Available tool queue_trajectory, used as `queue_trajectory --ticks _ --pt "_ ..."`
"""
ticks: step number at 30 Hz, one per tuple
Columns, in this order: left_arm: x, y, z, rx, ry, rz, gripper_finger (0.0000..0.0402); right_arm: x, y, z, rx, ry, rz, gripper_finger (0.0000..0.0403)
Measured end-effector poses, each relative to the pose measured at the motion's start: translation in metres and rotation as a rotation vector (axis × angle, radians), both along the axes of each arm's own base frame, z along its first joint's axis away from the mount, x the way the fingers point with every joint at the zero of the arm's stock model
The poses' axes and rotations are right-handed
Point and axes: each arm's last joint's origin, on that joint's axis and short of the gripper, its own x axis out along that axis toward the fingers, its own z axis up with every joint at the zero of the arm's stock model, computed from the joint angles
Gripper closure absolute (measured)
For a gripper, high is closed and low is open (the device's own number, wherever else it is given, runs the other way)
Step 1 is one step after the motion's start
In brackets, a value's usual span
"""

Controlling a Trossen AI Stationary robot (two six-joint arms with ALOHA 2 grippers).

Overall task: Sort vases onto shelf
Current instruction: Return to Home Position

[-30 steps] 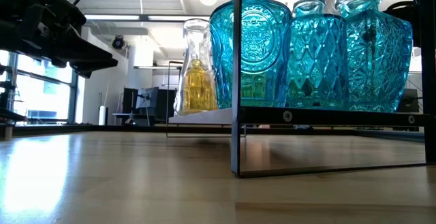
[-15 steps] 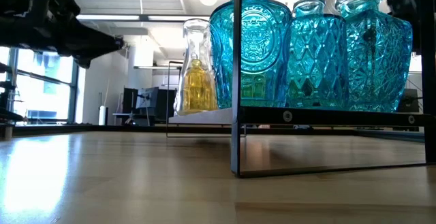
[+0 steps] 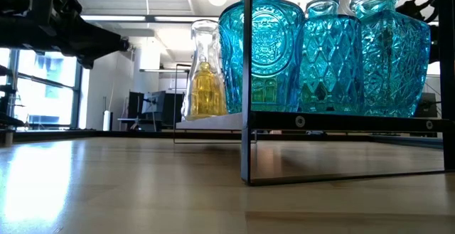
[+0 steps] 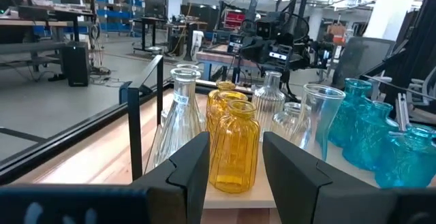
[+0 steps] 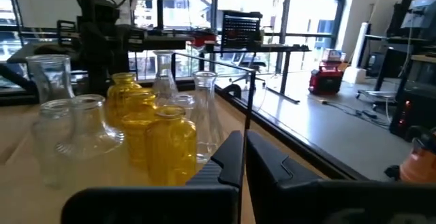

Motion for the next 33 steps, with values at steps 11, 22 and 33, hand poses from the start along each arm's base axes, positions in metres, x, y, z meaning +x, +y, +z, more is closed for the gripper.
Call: queue_trajectory --ticks 11,22,33 --pt "0.0 0.0 0.0 0.0 0.0 0.0 0.0275 -0.0032 -0.0065 0.0003 -0.001 -0.003 -0.072 0.0402" --pt "0.0002 0.0 -0.0003 -0.001 0.003 0.0 0.0275 -0.0028 -0.0066 -0.0003 0.001 0.004 -0.072 0.0402" --pt "0.0002 0.0 -0.0004 -0.001 0.004 0.0 0.0275 -0.0028 -0.0066 -0.0004 0.002 0.004 -0.072 0.0402"
